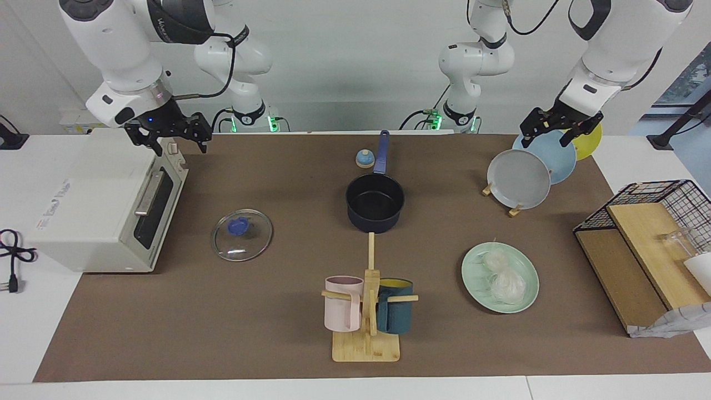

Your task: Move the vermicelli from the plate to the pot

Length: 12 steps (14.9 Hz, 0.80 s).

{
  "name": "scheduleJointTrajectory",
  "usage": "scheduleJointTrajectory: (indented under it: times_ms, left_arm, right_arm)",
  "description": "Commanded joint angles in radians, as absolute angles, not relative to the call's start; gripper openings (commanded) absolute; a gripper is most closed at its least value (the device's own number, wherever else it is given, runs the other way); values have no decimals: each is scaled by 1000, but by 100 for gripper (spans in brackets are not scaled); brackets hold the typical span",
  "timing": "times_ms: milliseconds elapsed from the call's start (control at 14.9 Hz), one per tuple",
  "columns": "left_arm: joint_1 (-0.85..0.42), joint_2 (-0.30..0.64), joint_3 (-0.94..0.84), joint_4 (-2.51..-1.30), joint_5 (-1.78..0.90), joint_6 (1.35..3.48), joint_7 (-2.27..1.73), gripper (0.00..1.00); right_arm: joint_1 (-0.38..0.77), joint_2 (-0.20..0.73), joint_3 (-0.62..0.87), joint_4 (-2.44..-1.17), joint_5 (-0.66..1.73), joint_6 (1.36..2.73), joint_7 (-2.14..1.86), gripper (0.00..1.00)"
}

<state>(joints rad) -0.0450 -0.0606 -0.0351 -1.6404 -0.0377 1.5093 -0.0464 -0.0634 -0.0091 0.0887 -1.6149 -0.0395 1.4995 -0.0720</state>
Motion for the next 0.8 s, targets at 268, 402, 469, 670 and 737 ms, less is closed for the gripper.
scheduleJointTrajectory:
  times_ms: [268,402,469,670,737]
  left_arm:
    - [-49,-49,-32,-1621,-26,1509,-48,100]
    - [-49,-48,-32,-1621,-25,1511,-51,100]
    - [-54,-48,-32,-1621,-25,1519,-57,100]
    - [-55,-49,-34,-1647,-26,1592,-63,100]
    - [-55,-40,-34,-1649,-29,1612,-66,100]
  right_arm:
    - [-78,-14,97,-1617,-29,1508,-57,100]
    - [-78,-17,98,-1629,-29,1535,-57,100]
    - [-78,-17,98,-1641,-28,1573,-57,100]
    - [-69,0,98,-1695,6,1679,-57,100]
    - [-66,26,100,-1697,24,1707,-57,100]
